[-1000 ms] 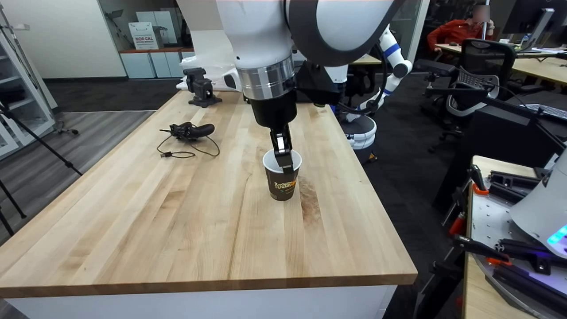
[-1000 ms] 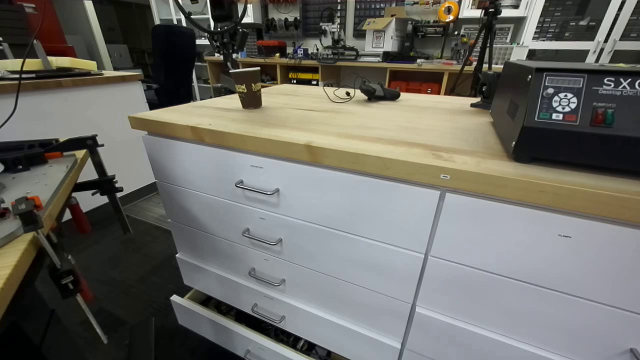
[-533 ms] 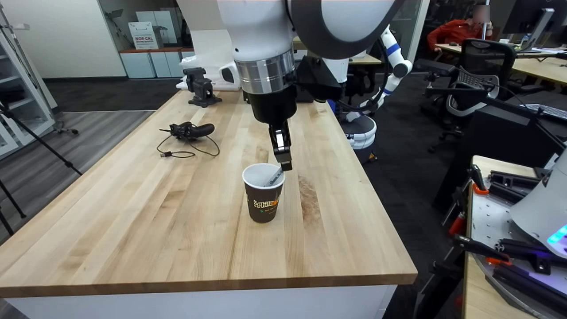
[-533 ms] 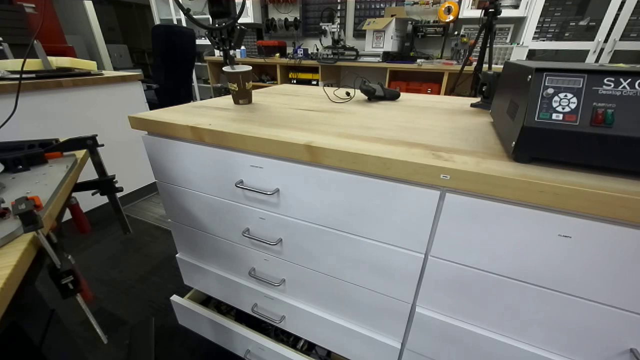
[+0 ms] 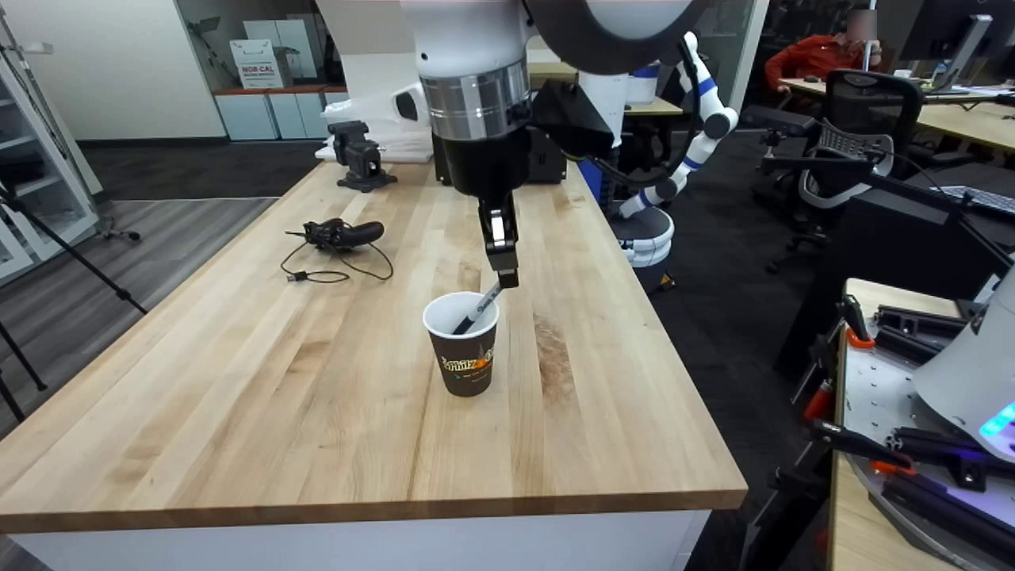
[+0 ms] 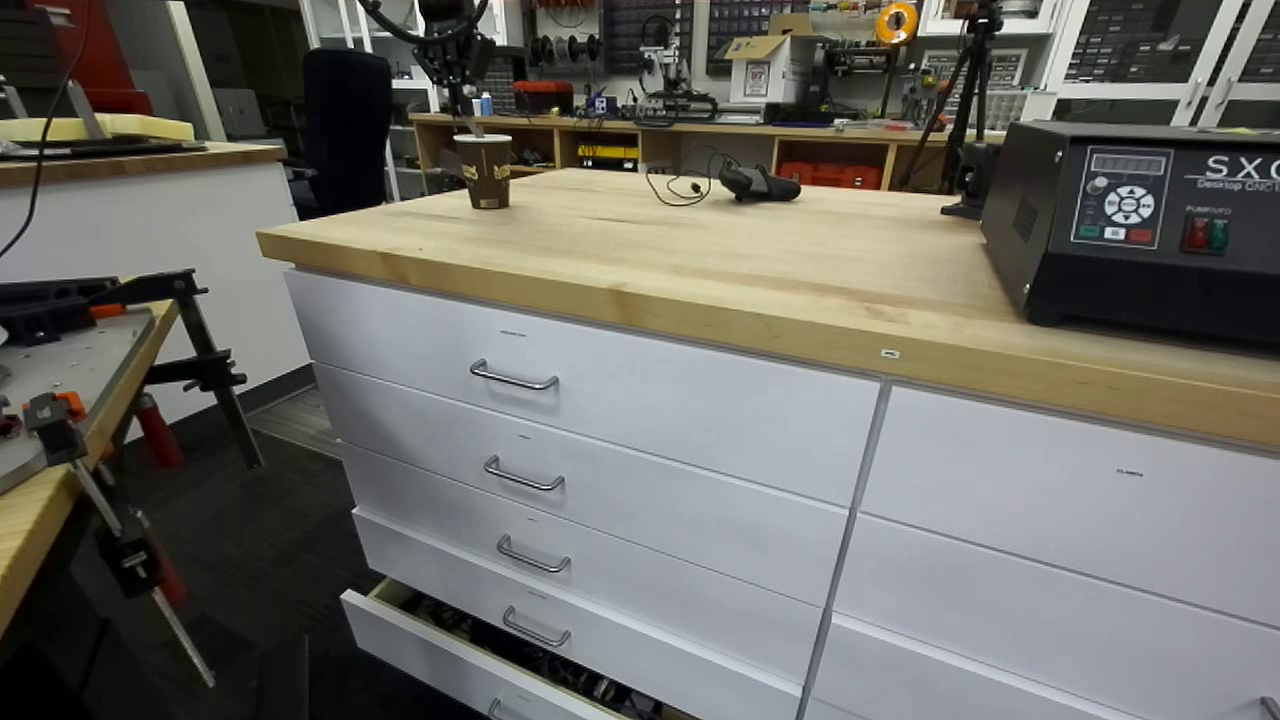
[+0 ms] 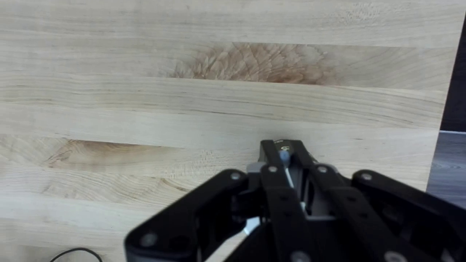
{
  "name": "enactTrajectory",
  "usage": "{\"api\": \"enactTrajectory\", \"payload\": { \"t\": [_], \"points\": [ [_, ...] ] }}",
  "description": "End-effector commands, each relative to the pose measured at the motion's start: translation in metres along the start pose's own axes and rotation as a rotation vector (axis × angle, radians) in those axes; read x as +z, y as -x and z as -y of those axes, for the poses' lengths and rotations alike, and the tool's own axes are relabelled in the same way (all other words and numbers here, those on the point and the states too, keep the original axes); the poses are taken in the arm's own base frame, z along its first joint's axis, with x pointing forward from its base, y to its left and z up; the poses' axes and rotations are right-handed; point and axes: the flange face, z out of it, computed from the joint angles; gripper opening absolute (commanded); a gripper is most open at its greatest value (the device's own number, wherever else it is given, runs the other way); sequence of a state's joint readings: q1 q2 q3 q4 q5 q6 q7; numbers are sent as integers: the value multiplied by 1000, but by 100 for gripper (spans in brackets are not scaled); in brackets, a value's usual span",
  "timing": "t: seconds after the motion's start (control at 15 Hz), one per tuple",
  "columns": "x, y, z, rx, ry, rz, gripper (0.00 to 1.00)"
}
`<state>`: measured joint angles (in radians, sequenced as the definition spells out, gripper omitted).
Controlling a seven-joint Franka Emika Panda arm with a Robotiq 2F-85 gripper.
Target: Remove the pen from the cup and put it on the table
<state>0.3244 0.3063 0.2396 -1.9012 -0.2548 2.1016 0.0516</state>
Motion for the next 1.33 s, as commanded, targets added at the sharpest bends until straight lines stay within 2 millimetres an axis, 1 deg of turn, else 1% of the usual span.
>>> {"api": "enactTrajectory", "payload": {
  "t": [0.0,0.2,0.27,0.4,0.47,0.6,0.8,1.07,1.27],
  "points": [
    [-34,24,-14,21,-6,-56,3],
    [-58,36,-27,66,6,-98,3],
    [-65,41,-35,90,14,-105,3],
    [-72,50,-51,128,19,-111,3],
    [-72,53,-60,155,25,-106,3],
    [-66,56,-76,209,37,-89,3],
    [-46,54,-100,276,30,-60,3],
    [-22,43,-136,314,18,-51,3],
    [-11,35,-169,361,25,-40,3]
  ]
}}
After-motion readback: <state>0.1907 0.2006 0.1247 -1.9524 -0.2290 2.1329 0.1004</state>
